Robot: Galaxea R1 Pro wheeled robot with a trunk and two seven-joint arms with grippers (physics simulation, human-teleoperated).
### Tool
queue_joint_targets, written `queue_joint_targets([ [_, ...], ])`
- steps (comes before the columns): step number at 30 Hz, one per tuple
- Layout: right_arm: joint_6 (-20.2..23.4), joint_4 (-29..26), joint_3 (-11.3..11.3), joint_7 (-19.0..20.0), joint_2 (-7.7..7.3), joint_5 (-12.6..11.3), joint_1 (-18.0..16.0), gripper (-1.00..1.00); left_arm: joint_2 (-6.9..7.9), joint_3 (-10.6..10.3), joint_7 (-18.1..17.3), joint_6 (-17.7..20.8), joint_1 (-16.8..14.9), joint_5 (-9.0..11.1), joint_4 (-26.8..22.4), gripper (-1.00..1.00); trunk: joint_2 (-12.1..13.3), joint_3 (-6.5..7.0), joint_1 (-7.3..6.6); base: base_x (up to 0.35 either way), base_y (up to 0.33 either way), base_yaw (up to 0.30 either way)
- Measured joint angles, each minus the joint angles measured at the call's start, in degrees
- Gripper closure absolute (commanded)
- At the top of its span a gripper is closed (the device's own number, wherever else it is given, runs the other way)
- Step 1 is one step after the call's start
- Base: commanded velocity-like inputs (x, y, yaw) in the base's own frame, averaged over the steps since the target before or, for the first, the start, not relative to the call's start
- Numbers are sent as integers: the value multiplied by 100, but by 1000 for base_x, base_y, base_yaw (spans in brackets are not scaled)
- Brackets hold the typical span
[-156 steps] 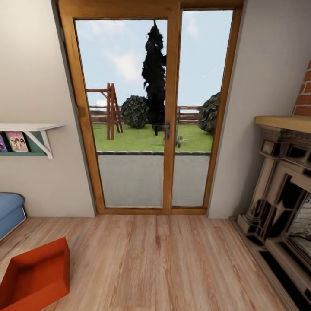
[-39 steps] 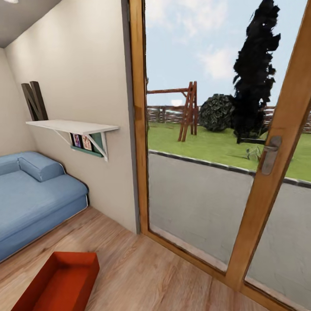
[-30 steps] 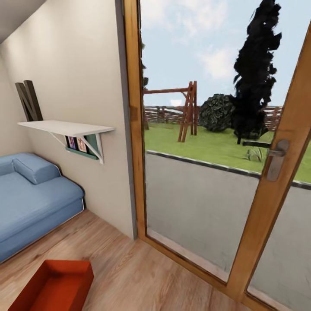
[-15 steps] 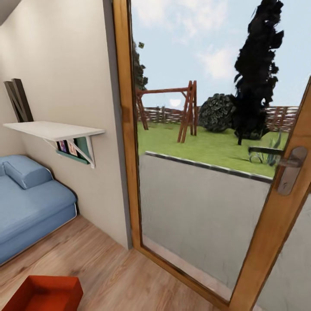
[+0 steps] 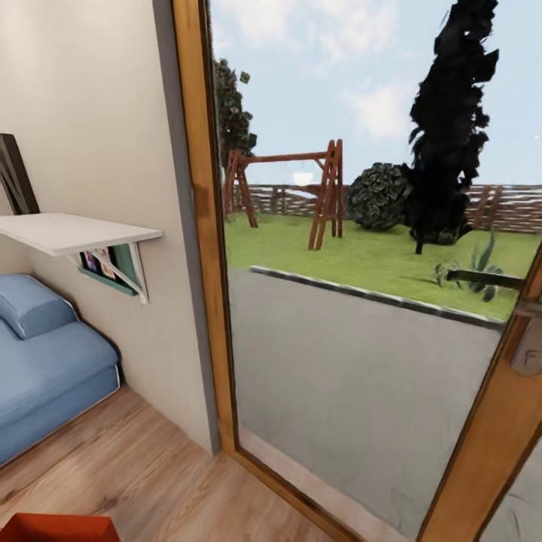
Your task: Move the two storage containers from the living room to the garage. In the garage, place one container on the floor and stack the other container on top of it (either order is fine).
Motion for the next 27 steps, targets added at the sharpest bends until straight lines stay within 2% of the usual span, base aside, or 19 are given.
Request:
queue_joint_targets([
  [11, 5, 1, -4, 4, -7, -26, 0, -100, 6, 5, 1, -32, 0, 9, 0, -100, 0, 0, 0, 297, -101, 0],
  [18, 36, 3, 11, 78, 4, 15, 0, -100, 9, 8, 1, -47, 0, 16, 0, -100, 1, 0, 3, 49, -14, 23],
  [27, 20, 2, 25, 80, -30, 31, 0, -100, 9, 8, 1, -46, 0, 19, 0, -100, 1, 0, 3, 3, -1, 240],
])
